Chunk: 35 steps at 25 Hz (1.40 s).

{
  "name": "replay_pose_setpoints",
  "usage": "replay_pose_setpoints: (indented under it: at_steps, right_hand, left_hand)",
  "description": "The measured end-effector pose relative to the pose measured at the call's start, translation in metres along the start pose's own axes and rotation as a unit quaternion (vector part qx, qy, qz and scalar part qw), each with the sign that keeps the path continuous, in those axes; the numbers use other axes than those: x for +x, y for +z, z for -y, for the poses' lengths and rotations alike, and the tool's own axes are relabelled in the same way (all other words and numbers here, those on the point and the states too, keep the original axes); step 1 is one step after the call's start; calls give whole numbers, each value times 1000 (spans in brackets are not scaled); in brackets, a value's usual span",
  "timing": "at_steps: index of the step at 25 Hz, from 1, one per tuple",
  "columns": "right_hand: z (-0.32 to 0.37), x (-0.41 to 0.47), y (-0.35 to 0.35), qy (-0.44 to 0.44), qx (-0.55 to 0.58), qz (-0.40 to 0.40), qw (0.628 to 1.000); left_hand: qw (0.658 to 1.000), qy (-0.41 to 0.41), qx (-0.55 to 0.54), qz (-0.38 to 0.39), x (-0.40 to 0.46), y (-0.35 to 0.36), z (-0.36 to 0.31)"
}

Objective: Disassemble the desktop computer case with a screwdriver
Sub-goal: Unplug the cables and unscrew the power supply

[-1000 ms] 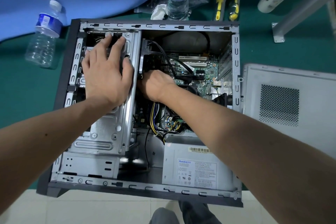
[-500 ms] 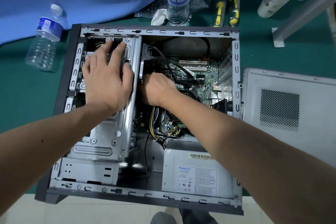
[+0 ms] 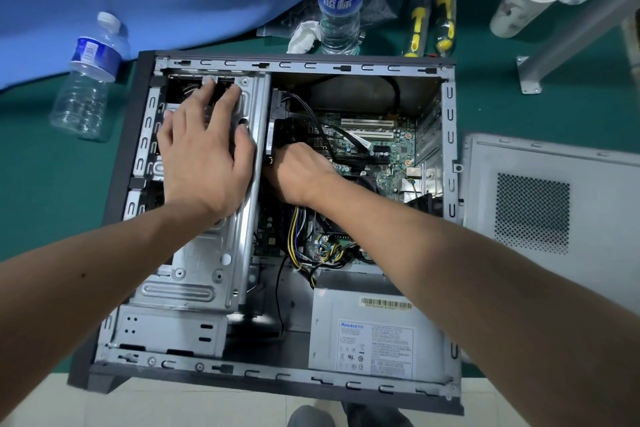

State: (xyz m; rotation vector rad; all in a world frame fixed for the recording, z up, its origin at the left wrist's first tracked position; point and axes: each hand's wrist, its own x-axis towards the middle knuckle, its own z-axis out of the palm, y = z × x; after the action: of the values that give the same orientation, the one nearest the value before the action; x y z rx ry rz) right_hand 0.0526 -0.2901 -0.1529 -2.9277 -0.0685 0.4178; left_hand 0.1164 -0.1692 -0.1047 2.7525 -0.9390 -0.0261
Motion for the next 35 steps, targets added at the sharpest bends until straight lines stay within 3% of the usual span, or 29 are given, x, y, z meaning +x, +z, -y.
replay_pose_setpoints:
  at_steps: [5, 9, 14, 21, 30, 35]
  right_hand:
    - [1, 2, 5, 72, 78, 11, 994]
    - [2, 0, 3, 77, 86, 14, 993]
    - [4, -2, -1, 12, -4, -5, 1000]
    - [3, -4, -4, 4, 16, -17, 1000]
    - [2, -4, 1, 113, 143, 19, 983]
    - [2, -3, 0, 101, 137, 11, 985]
  left_hand:
    - [1000, 0, -3, 1, 0, 0, 0]
    - [1000, 0, -5, 1, 0, -1, 0]
    - [1000, 1, -3, 2, 0, 0, 1]
    - [1000, 3, -1, -3, 1, 0, 1]
    - [1000, 3, -5, 1, 0, 0, 1]
    - [1000, 4, -9, -3, 1, 1, 1]
